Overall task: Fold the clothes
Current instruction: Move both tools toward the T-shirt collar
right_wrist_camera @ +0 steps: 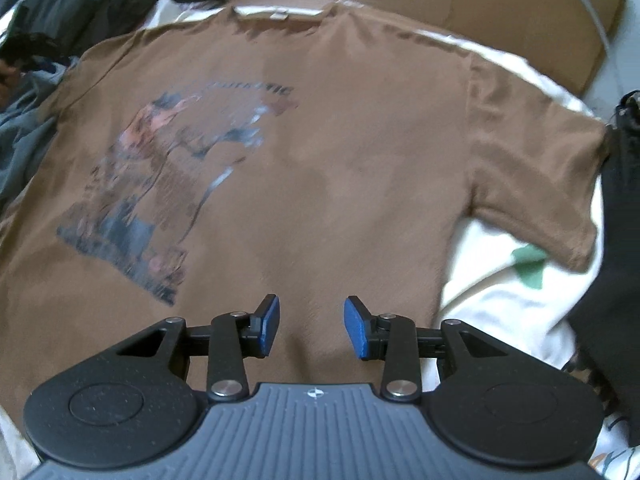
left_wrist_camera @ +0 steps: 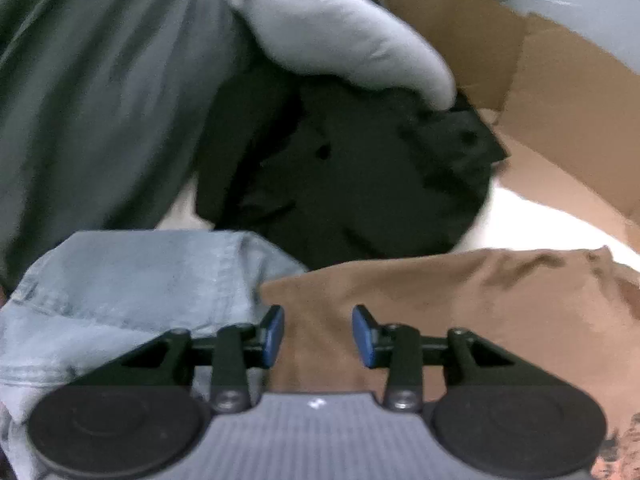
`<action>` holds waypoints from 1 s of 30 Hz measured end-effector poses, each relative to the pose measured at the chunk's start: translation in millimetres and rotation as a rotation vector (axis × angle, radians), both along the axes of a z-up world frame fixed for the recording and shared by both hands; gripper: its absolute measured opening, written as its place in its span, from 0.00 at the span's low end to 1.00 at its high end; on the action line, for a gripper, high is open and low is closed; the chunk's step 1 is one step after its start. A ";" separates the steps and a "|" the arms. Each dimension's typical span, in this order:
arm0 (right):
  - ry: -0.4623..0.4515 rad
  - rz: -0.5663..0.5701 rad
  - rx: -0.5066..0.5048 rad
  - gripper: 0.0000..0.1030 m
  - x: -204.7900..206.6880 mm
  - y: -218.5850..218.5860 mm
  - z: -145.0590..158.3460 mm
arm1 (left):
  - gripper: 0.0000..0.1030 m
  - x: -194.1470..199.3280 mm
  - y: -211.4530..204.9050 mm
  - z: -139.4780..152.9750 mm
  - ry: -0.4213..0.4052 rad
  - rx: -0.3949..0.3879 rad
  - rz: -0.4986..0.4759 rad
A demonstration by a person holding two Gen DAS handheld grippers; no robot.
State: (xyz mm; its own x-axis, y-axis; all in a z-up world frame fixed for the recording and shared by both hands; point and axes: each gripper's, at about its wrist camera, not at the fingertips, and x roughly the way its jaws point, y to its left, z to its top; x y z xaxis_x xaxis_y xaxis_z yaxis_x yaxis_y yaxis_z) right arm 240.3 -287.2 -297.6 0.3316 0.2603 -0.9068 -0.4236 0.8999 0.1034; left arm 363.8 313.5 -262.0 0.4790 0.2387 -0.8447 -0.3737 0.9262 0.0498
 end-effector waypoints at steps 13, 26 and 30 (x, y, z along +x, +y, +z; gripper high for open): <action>-0.144 -0.155 -0.012 0.42 69.7 -13.9 0.7 | 0.27 50.5 -66.0 -24.7 -0.041 -0.092 -0.128; -0.233 -0.307 -0.018 0.41 145.9 -2.2 -29.0 | 0.20 102.9 -74.7 -73.5 -0.037 -0.089 -0.041; -0.317 -0.327 -0.026 0.41 180.2 6.3 -37.2 | 0.20 105.8 -72.4 -75.8 -0.038 -0.091 -0.045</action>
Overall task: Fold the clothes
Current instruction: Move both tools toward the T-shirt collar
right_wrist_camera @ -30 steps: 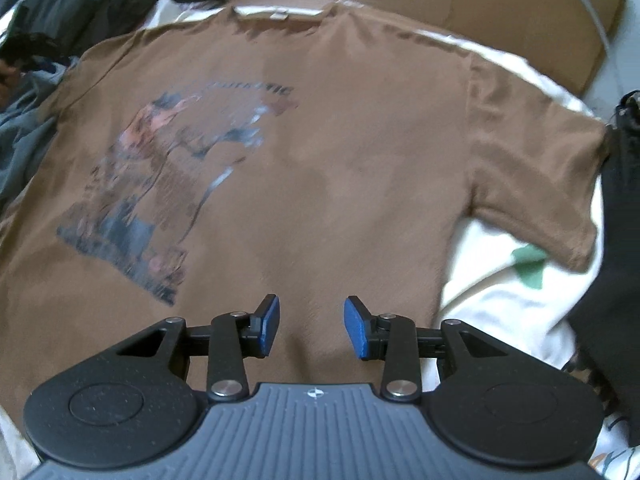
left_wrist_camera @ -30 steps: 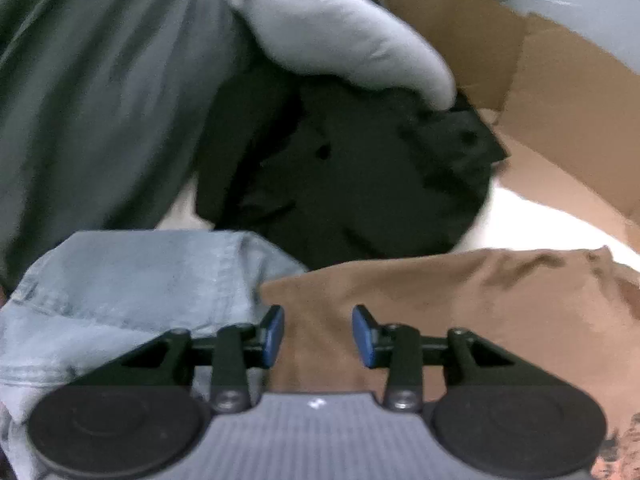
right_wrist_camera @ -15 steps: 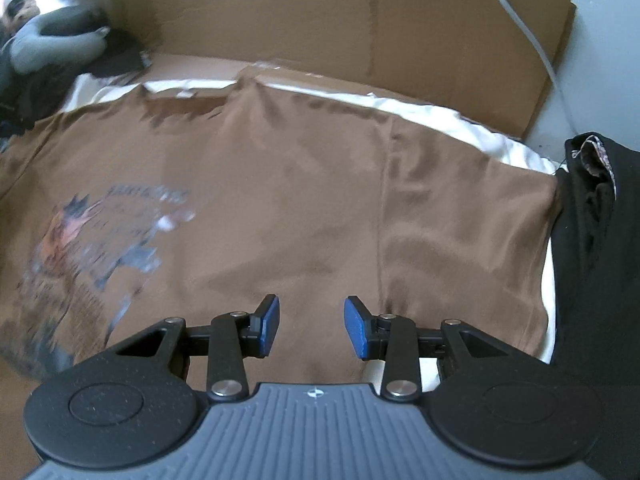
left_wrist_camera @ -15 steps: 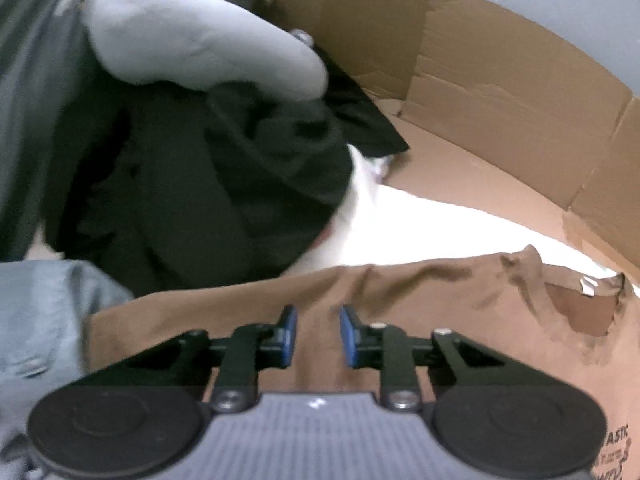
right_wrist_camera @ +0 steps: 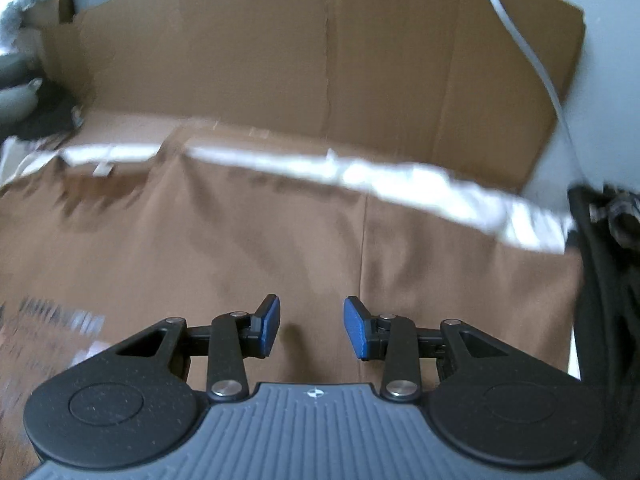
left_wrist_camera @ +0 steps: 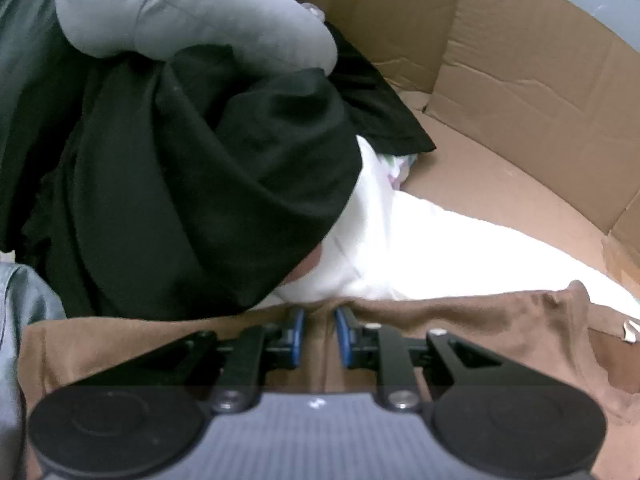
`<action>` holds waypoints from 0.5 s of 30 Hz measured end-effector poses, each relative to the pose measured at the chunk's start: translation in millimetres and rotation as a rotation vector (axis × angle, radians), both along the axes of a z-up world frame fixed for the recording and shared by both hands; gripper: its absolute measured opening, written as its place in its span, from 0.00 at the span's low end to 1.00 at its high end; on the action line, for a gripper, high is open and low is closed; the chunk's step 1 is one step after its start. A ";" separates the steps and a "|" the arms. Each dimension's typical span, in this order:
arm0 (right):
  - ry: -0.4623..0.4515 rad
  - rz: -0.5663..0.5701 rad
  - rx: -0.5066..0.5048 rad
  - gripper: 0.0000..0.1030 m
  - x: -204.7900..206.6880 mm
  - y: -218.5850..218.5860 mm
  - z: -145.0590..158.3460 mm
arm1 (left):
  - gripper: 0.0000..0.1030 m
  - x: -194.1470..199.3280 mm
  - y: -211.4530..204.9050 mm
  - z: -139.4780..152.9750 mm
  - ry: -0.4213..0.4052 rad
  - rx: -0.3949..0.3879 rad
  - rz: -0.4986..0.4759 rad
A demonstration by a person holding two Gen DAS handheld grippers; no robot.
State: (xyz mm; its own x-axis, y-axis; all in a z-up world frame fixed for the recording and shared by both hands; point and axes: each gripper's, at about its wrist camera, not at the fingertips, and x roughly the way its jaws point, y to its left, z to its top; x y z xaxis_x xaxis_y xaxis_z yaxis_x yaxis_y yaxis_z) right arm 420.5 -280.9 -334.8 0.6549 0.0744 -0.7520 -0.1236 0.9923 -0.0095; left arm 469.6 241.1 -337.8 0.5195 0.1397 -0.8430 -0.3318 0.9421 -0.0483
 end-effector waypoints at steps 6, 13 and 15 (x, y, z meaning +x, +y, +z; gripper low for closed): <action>-0.037 -0.108 0.007 0.28 51.0 1.4 -12.1 | 0.20 -4.6 3.3 3.2 -0.001 -0.022 0.009; -0.031 -0.218 -0.005 0.18 83.7 3.3 -20.5 | 0.23 -22.1 -2.0 10.3 -0.024 0.011 -0.003; -0.035 -0.246 -0.005 0.17 88.3 4.5 -21.9 | 0.24 -26.4 -5.9 13.0 -0.023 0.033 -0.018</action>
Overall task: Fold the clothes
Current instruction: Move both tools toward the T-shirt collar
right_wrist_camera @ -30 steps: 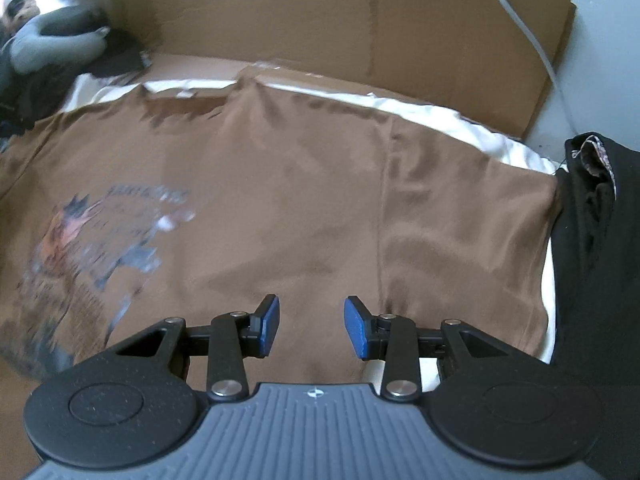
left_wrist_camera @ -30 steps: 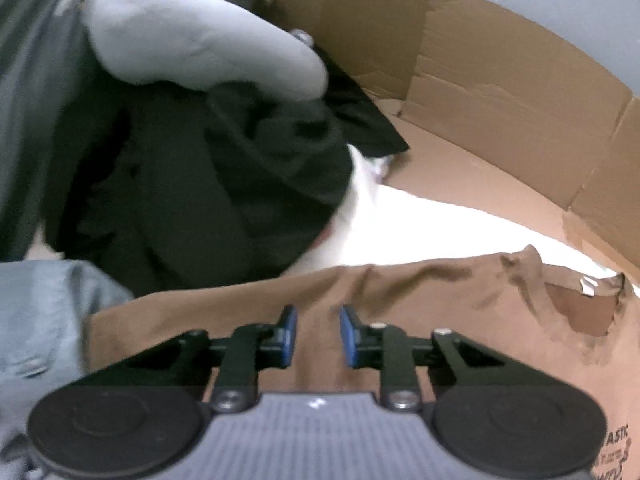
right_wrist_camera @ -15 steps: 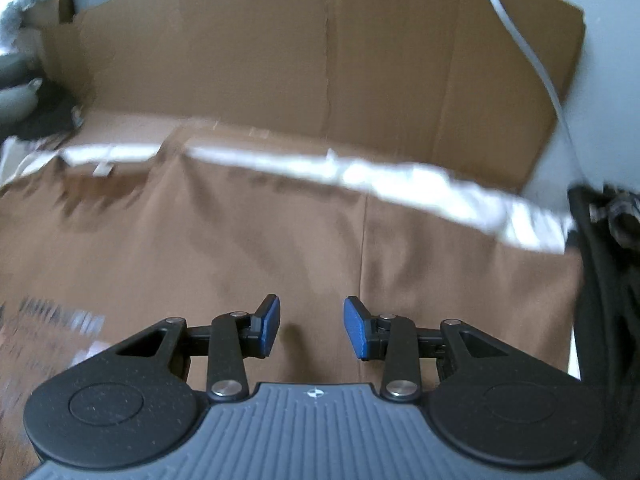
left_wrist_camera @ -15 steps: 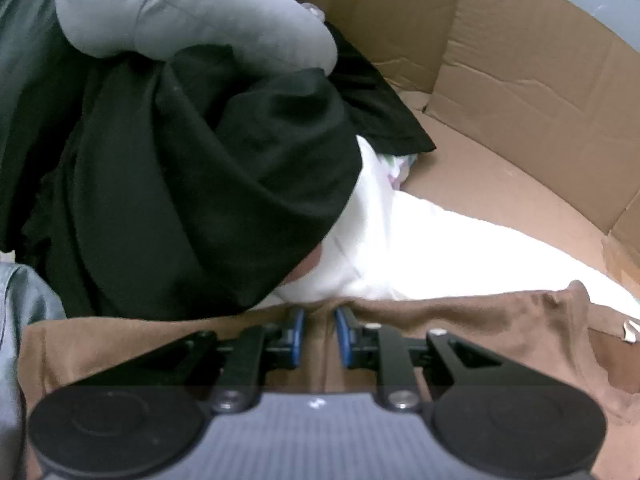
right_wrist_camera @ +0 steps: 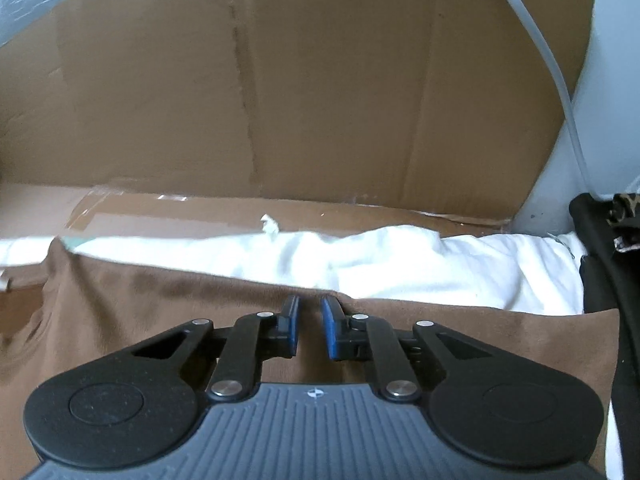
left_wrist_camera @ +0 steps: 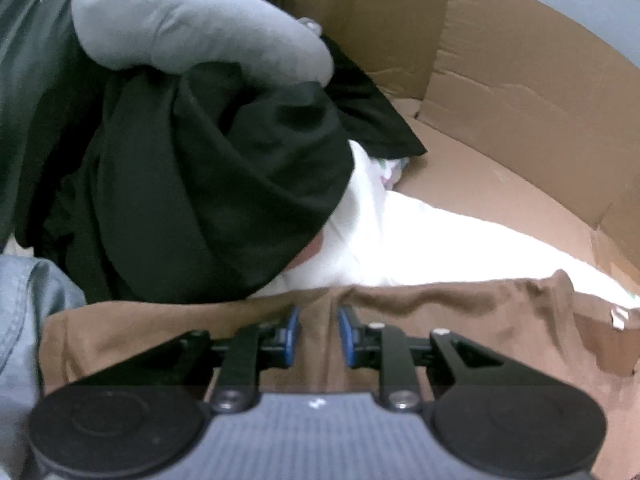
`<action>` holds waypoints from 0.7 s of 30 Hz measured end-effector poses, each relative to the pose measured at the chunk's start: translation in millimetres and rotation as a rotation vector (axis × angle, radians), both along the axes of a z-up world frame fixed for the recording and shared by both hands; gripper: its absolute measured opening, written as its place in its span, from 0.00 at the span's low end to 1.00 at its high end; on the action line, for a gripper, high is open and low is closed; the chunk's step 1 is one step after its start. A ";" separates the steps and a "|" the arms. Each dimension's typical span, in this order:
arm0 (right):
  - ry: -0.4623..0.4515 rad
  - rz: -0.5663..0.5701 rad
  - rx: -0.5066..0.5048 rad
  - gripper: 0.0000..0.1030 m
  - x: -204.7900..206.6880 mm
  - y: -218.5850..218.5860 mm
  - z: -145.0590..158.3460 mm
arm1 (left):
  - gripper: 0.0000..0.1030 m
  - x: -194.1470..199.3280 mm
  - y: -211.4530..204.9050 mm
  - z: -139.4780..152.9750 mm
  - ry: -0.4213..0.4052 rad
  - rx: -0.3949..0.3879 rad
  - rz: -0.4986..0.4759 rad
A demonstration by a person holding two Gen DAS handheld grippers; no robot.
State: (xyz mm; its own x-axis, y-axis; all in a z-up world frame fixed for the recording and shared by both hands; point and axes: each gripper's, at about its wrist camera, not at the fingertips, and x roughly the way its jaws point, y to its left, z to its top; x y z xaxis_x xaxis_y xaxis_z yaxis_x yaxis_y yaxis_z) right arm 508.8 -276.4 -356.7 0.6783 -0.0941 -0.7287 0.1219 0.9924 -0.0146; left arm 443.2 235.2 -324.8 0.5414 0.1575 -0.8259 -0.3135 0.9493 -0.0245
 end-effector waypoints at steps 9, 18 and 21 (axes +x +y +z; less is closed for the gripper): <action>-0.038 -0.046 -0.028 0.19 16.6 12.1 18.1 | 0.27 -22.5 -23.2 14.8 -0.039 0.010 -0.060; -0.014 0.266 0.037 0.36 -21.7 70.6 30.8 | 0.47 -31.9 -85.7 22.3 -0.063 -0.050 -0.266; -0.005 0.350 0.080 0.43 -31.6 87.4 31.4 | 0.66 -27.5 -113.0 18.7 -0.063 -0.066 -0.336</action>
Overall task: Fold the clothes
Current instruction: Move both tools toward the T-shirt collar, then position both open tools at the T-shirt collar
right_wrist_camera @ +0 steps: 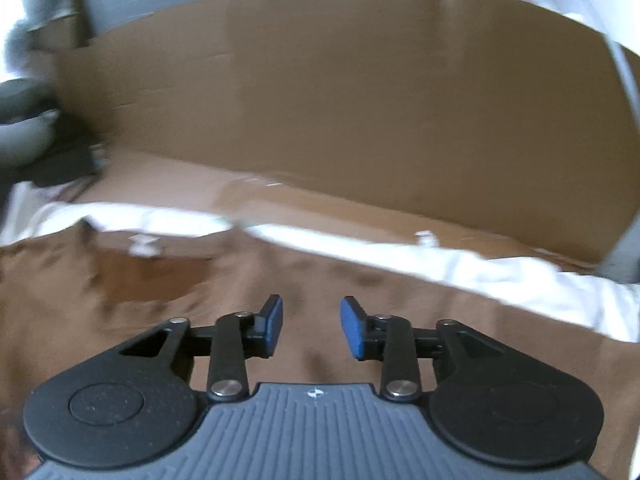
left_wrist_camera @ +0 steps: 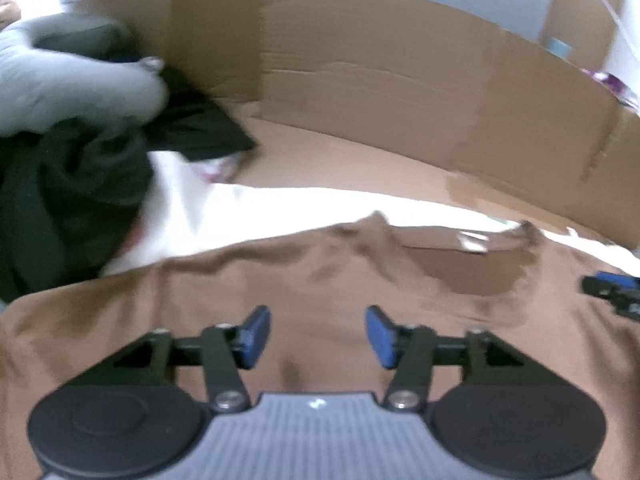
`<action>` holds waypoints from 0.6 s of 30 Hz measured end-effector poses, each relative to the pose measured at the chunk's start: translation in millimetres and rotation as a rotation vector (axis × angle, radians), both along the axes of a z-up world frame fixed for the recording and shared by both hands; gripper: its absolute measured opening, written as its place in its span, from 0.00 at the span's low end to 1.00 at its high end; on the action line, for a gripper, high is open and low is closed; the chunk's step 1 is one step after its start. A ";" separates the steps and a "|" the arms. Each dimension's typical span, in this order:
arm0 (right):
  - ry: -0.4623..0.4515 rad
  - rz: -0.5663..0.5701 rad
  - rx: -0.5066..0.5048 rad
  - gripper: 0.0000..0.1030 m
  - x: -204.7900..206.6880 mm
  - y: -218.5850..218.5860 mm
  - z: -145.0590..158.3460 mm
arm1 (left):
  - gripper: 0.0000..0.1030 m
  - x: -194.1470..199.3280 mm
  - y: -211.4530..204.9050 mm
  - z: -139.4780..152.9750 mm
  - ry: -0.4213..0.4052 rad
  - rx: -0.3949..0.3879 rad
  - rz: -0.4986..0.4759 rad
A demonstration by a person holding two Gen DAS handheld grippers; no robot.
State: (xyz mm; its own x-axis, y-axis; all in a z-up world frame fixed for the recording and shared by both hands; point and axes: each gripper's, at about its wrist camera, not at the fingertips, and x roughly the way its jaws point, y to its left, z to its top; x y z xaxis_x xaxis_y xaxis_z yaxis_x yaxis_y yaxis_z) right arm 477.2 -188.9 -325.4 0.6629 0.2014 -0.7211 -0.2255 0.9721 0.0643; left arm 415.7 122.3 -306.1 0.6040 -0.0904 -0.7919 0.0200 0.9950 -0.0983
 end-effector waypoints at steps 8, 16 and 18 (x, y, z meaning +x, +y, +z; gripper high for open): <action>-0.015 0.113 0.004 0.69 -11.4 22.2 -2.7 | 0.79 8.1 -50.3 -14.6 0.011 0.023 -0.115; -0.010 0.180 0.020 0.81 -15.7 29.1 -11.5 | 0.68 15.7 -76.3 -34.3 -0.004 0.097 -0.203; -0.015 0.198 0.018 0.86 -16.4 31.9 -11.1 | 0.61 19.6 -79.8 -42.4 0.011 0.099 -0.204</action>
